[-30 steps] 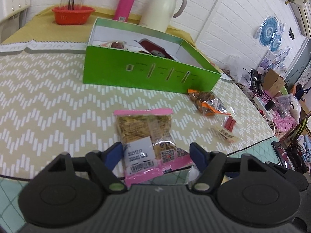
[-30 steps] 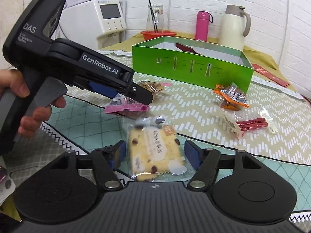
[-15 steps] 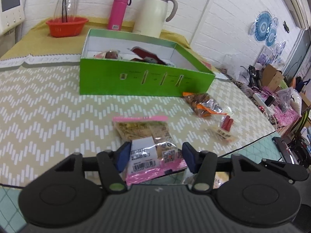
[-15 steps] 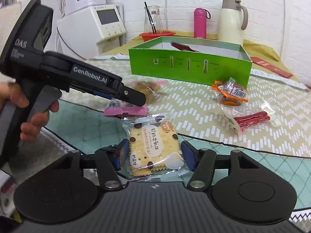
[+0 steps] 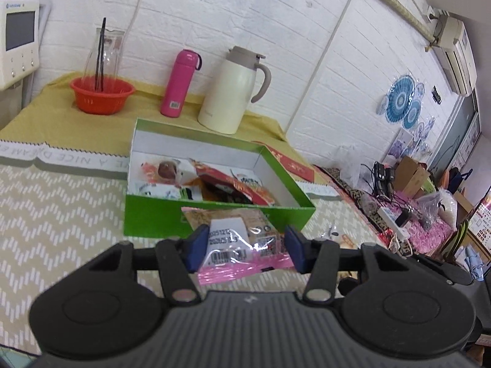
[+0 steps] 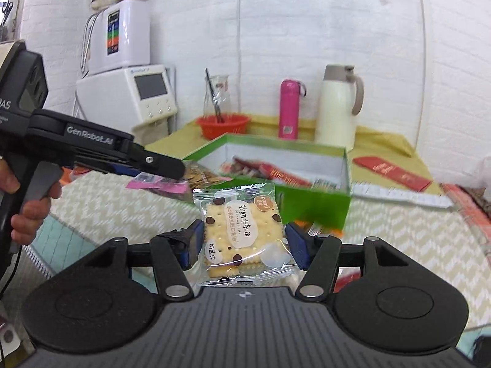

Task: Organize snacks
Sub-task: 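Carry both packets into the green box and open both grippers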

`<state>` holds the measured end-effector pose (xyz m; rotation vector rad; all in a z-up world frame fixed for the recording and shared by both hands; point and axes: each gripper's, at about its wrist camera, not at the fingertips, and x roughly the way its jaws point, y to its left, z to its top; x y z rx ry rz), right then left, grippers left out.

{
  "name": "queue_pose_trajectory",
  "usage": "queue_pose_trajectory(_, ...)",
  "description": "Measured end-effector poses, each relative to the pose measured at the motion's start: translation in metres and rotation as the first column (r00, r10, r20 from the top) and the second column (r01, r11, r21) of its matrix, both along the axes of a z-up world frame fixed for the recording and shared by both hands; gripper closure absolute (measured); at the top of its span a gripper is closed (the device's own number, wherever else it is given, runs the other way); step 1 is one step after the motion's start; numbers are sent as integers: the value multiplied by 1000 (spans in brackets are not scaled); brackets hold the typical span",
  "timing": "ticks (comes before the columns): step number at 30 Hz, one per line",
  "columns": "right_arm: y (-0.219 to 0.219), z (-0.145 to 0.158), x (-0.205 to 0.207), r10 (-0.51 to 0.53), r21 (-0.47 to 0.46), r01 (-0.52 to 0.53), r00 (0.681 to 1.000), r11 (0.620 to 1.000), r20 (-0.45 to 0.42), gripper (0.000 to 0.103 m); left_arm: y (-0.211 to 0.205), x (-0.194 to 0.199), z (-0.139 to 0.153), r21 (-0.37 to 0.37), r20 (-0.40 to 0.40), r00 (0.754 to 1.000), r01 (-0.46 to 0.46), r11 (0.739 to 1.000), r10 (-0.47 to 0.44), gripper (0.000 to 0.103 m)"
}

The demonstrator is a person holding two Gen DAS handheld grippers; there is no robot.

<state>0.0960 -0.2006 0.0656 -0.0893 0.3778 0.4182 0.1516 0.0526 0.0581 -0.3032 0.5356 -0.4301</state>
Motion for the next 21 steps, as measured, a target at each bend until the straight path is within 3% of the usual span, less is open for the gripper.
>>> queue_pose_trajectory(2,-3,5,11,-22,10,22,1000,1000,17,6,5,13,6,-15,2,1000,-22,1000,22,53)
queue_pose_trajectory(3,-4,7,19,-35,17,35,999,999,23,6,7,19,9,-24,3,1000,-29,999,29,75)
queue_pose_trajectory(4,-5,8,25,-46,23,45,999,999,23,6,9,26,11,-34,0,999,-32,999,32,84)
queue_pose_trajectory(6,-7,9,41,-67,39,66,998,997,17,6,13,40,15,-48,-1,999,-50,998,50,84)
queue_pose_trajectory(9,-9,7,64,-92,40,92,996,995,5,6,10,58,16,-12,10,998,-64,998,64,84)
queue_pose_trajectory(12,-13,-1,74,-129,44,130,991,991,-23,6,17,66,5,-18,-46,997,-67,998,66,84)
queue_pose_trajectory(13,-16,-3,71,-120,60,122,992,991,-28,6,20,61,1,-10,-51,998,-48,999,47,82)
queue_pose_trajectory(14,-19,-5,67,-111,68,113,993,991,-33,6,23,54,-3,15,-57,998,-40,999,41,73)
queue_pose_trajectory(15,-20,-8,63,-110,64,112,993,992,-32,6,25,46,-7,45,-57,997,-48,998,50,39)
queue_pose_trajectory(16,-20,-10,60,-110,58,111,994,992,-26,6,25,38,-11,76,-51,997,-60,995,64,29)
queue_pose_trajectory(18,-17,-14,58,-106,57,108,994,993,-30,6,24,29,-21,124,-73,995,-59,990,68,29)
queue_pose_trajectory(21,-11,-19,60,-74,85,79,996,993,-58,6,20,32,-42,104,-219,974,-35,994,57,29)
